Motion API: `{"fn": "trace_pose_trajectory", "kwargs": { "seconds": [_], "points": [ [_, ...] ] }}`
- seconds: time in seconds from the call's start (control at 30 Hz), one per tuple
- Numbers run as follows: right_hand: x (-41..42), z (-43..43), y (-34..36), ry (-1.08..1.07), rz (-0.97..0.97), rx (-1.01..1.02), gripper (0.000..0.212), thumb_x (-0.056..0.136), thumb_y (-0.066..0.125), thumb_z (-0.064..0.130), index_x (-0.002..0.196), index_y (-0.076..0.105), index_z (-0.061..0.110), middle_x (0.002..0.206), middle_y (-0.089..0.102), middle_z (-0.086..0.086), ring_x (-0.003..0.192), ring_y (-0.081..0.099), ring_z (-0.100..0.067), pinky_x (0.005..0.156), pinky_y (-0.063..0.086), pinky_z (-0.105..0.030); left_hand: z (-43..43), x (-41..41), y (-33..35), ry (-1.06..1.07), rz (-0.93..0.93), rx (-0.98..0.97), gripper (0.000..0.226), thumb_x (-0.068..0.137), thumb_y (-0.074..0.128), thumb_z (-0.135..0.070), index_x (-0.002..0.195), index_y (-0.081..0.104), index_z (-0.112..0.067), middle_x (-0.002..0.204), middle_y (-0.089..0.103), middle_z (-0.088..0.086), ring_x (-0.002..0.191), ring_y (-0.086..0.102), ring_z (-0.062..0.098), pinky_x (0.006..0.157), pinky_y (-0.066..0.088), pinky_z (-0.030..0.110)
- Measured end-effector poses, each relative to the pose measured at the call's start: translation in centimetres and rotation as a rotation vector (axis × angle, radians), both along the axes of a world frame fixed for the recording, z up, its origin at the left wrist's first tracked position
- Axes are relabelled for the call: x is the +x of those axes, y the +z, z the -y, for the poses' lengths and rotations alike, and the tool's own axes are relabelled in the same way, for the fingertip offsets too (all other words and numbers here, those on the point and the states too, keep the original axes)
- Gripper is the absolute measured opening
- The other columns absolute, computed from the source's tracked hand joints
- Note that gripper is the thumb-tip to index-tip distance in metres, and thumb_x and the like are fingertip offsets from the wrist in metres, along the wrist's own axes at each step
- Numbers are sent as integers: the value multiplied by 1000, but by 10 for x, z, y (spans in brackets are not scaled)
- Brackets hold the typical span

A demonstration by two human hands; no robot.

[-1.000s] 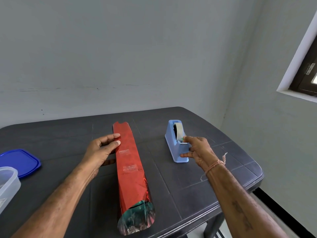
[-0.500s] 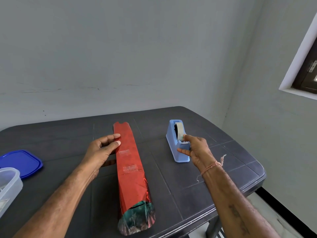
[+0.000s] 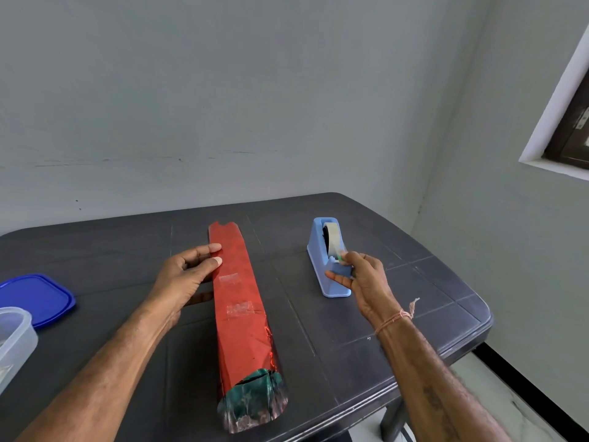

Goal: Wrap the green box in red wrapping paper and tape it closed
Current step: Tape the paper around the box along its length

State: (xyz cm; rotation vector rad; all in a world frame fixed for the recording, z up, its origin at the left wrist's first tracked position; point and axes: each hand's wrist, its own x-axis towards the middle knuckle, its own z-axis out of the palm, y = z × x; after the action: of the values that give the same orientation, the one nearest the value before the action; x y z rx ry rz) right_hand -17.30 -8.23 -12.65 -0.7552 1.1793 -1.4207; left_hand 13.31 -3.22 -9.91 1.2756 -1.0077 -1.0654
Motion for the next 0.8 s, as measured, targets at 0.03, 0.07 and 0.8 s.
{"fn": "trace_pose_trajectory", "kwargs": {
  "seconds": [0.03,0.07,0.8],
  "points": [
    [-1,-1,-2,6,6,-17,20,96,66,7,108,59,-8,114,60,-19,90,72,-31,67,65,-39,0,0,0,1,0,-4,30,94,71,-11,123,73,-20,104,71,-3,87,67,7,48,55,18],
    [-1,-2,-4,12,10,-34,24,96,67,8,110,59,-10,115,60,-18,93,71,-30,67,65,-37,-1,0,0,-1,-1,-6,30,94,71,-11,123,73,-20,105,71,-3,86,67,7,48,54,15],
    [2,-3,-33,-26,88,-173,26,98,61,1,120,65,-11,117,70,-3,91,77,-23,71,64,-30,-2,-4,3,-2,-38,7,30,95,69,-11,123,73,-19,101,69,-4,81,65,5,45,50,12]
  ]
}}
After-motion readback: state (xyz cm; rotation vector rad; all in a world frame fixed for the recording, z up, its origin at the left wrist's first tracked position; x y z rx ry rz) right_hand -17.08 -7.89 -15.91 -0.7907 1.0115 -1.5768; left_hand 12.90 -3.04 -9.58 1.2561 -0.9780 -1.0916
